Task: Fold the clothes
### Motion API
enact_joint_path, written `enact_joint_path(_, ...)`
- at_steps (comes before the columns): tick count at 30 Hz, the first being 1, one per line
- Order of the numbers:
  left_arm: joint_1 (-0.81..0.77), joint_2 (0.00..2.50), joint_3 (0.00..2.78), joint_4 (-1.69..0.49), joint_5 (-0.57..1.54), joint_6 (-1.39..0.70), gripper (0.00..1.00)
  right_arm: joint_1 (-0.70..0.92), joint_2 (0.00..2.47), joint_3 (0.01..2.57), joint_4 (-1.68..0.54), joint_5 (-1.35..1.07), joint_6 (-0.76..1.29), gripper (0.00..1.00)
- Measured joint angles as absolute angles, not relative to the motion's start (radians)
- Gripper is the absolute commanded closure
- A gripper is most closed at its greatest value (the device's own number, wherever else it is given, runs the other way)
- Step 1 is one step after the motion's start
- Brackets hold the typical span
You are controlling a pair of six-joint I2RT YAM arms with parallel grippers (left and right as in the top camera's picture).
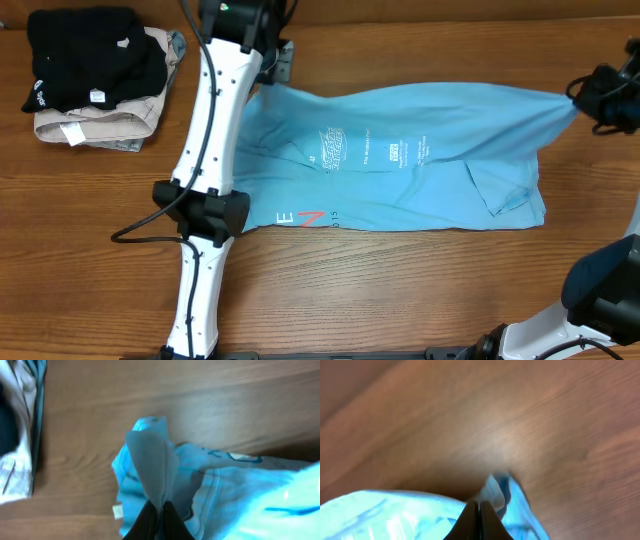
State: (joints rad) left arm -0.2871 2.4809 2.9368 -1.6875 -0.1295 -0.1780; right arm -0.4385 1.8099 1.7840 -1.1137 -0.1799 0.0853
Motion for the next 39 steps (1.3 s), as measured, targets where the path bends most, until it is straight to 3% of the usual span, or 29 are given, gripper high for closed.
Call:
enact_joint_path(13, -0.268, 2.476, 2.790, -1.684, 0.019, -0.166, 0.95, -0.501, 1.810, 1.692, -1.223, -0.204, 0.101, 0.96)
enact_joint_path(23, -0.268, 2.457, 2.430, -1.687, -0.086, -0.167, 0.96, -0.521, 1.810, 1.501, -1.143, -0.216, 0.102, 0.96)
enact_joint_path(39, -0.235, 2.376, 2.218, -1.676, -0.147, -0.178, 0.96, -0.558, 1.810, 1.465, -1.166, -0.221, 0.102, 0.96)
